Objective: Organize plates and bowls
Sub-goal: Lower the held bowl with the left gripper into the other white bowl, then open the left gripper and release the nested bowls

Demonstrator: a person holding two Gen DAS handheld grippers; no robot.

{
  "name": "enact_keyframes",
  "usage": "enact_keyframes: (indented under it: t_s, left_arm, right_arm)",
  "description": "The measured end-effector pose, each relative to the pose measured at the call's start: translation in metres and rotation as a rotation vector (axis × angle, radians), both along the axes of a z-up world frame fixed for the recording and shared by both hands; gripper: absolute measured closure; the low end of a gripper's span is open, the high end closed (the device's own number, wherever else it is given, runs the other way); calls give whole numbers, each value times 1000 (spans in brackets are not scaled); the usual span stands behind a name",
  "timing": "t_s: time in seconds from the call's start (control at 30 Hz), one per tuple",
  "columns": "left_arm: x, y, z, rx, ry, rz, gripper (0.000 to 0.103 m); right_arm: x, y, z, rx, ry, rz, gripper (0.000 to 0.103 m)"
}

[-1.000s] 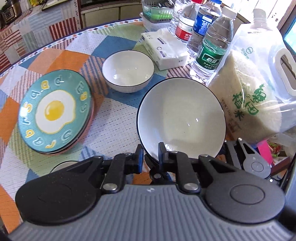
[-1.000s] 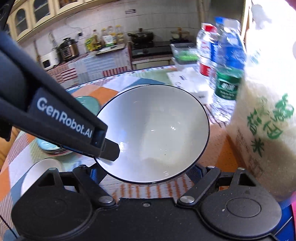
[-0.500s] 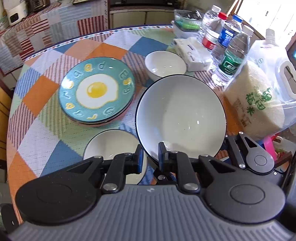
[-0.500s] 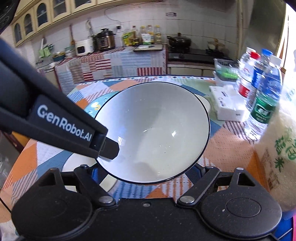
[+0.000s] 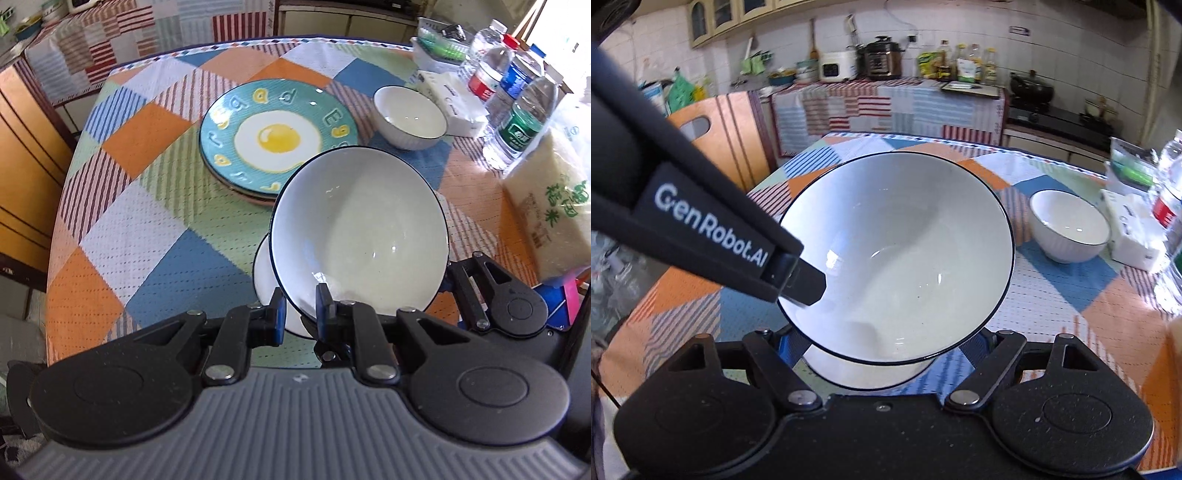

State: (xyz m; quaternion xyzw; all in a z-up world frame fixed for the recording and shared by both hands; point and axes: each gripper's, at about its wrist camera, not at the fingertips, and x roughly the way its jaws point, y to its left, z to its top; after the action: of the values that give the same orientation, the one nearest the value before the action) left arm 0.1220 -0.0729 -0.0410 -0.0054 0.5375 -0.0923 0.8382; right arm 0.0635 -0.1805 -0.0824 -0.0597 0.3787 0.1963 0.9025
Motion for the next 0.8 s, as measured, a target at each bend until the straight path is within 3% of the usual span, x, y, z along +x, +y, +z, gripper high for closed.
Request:
enact_keyframes:
  t_s: [0.3,0.63,0.8]
  left_arm:
    - [5,15,-17,12,33,49,89]
    - [12,14,-36,29,66,15,88]
    - [16,16,-41,33,77,27,88]
  right_arm:
    - [8,17,-12,-14,47,84,17]
    - [10,16,-25,-11,120,80,19]
    - [8,17,-23,-38,111,83,19]
